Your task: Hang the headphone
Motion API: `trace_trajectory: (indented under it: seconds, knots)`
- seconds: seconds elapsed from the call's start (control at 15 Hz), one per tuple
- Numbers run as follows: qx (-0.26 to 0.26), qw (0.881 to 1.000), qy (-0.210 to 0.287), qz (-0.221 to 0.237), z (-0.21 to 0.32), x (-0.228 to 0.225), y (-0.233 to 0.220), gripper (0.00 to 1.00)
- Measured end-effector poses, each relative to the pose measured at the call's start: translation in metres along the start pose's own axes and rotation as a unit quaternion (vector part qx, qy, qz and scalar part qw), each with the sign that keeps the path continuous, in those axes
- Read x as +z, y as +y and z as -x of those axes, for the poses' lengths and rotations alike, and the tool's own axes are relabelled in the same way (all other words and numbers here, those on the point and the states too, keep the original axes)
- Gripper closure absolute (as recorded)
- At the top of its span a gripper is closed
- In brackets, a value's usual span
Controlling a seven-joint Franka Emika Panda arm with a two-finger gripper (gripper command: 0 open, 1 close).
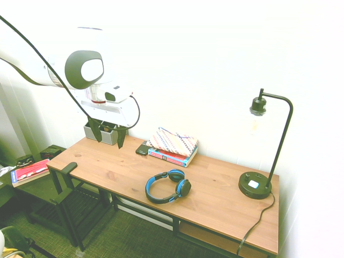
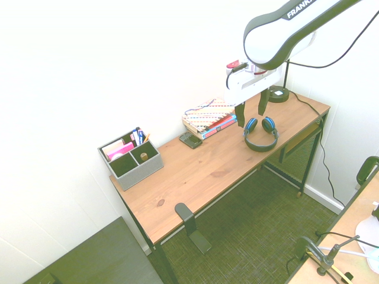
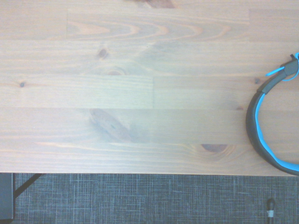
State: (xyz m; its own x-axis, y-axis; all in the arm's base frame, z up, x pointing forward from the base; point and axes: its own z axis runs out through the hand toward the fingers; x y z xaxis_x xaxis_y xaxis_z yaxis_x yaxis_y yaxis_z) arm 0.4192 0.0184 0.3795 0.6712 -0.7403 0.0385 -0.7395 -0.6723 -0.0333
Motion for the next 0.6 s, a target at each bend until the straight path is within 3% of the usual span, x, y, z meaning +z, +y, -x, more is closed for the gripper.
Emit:
trace_trajectory:
  seconds: [0.13,0.27,0.6]
  knots:
    - [-0.019,1.0,0.002,0.004,0.0,0.001,0.0,0.0]
    - [-0.085,0.996,0.004,0.012,-0.003,0.01,0.004,0.0]
    - [-0.226,0.973,0.028,0.036,-0.039,0.069,0.021,0.0]
